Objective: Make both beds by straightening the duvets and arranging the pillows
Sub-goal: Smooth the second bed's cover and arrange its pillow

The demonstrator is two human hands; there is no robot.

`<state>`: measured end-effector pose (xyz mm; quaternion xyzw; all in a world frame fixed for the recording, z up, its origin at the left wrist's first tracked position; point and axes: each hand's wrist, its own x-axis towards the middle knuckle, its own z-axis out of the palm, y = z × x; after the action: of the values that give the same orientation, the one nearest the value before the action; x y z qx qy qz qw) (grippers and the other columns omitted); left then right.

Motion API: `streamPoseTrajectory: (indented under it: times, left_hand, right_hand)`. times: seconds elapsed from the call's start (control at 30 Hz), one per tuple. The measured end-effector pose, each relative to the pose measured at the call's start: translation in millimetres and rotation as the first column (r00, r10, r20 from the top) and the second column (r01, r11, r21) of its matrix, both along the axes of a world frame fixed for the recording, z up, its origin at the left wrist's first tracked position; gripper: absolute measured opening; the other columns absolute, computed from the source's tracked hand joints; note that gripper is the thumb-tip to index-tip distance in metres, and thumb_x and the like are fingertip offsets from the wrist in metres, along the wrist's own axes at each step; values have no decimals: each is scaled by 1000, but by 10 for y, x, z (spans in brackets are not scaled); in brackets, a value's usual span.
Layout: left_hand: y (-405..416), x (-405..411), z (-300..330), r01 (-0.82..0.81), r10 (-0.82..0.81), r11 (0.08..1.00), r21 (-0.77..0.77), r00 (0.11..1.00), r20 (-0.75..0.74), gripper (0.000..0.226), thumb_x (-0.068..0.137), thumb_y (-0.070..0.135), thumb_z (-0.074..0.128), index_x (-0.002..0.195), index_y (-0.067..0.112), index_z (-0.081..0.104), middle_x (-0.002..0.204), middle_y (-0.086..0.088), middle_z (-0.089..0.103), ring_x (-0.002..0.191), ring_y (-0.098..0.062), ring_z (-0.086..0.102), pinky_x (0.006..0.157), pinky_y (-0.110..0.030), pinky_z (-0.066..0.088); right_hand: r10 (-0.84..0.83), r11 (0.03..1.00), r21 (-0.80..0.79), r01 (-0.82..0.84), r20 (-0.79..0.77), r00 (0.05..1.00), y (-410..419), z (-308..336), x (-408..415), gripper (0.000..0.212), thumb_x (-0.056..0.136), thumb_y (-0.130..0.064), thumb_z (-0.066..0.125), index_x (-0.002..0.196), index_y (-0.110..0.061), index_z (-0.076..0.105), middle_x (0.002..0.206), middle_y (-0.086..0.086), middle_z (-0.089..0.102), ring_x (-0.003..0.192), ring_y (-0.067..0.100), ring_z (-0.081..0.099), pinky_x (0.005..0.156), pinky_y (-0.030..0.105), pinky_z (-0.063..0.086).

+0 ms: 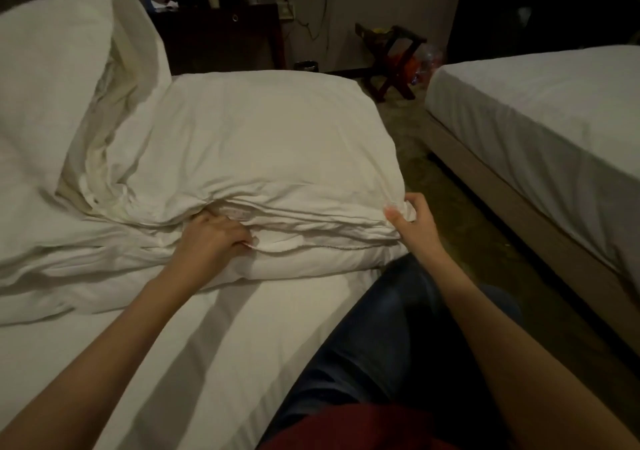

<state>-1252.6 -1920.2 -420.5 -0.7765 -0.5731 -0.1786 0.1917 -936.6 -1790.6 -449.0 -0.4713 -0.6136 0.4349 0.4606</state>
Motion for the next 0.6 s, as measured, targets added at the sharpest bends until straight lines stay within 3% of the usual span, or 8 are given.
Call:
streamPoseTrajectory:
  times: [0.13, 0.27, 0.4, 0.5, 0.6]
  left_hand:
    - [-46, 422, 128, 177, -176, 979, 104, 984, -16, 44, 93, 49, 43, 89, 19, 74, 87, 2, 71, 84, -16, 56, 71, -32, 34]
    - [255, 843, 399, 211, -201, 947, 241, 977, -64, 24, 91, 33, 54, 101, 21, 72, 103, 0, 69, 97, -16, 54, 80, -32, 33]
    - [713, 881, 679, -3, 21, 977, 214, 997, -81, 31, 94, 37, 48, 117, 26, 66, 123, -4, 63, 116, -25, 56, 98, -37, 25]
    - [951, 702, 694, -364, 363, 931, -16, 931, -42, 47, 100, 52, 24, 144, 40, 34, 155, -1, 29, 144, -28, 20, 114, -48, 1]
    - [1012, 654, 363, -473, 479, 860, -190, 878, -21, 51, 98, 57, 11, 148, 47, 9, 160, 5, 10, 147, -28, 3, 114, -57, -3]
  right_hand:
    - [29, 1000, -10, -29, 45, 999, 50, -51, 46, 37, 90, -15, 64, 121, -4, 45, 109, 3, 54, 99, 16, 54, 72, 9, 44]
    - [14, 1000, -5, -14, 52, 999, -8, -46, 79, 36, 90, -14, 64, 120, -5, 46, 110, 4, 54, 101, 17, 54, 73, 13, 43]
    - [-3, 1000, 18, 3, 48, 999, -20, -25, 137, 35, 90, -16, 64, 120, -9, 48, 108, 0, 55, 96, 11, 53, 70, 9, 42]
    - [13, 1000, -10, -12, 18, 1000, -5, -97, 131, 31, 90, -18, 65, 116, -17, 48, 107, -7, 56, 100, 11, 54, 71, 8, 43]
    - [32, 998, -62, -31, 13, 999, 38, -159, 138, 37, 89, -23, 66, 120, -18, 48, 112, -4, 55, 108, 16, 56, 78, 12, 45]
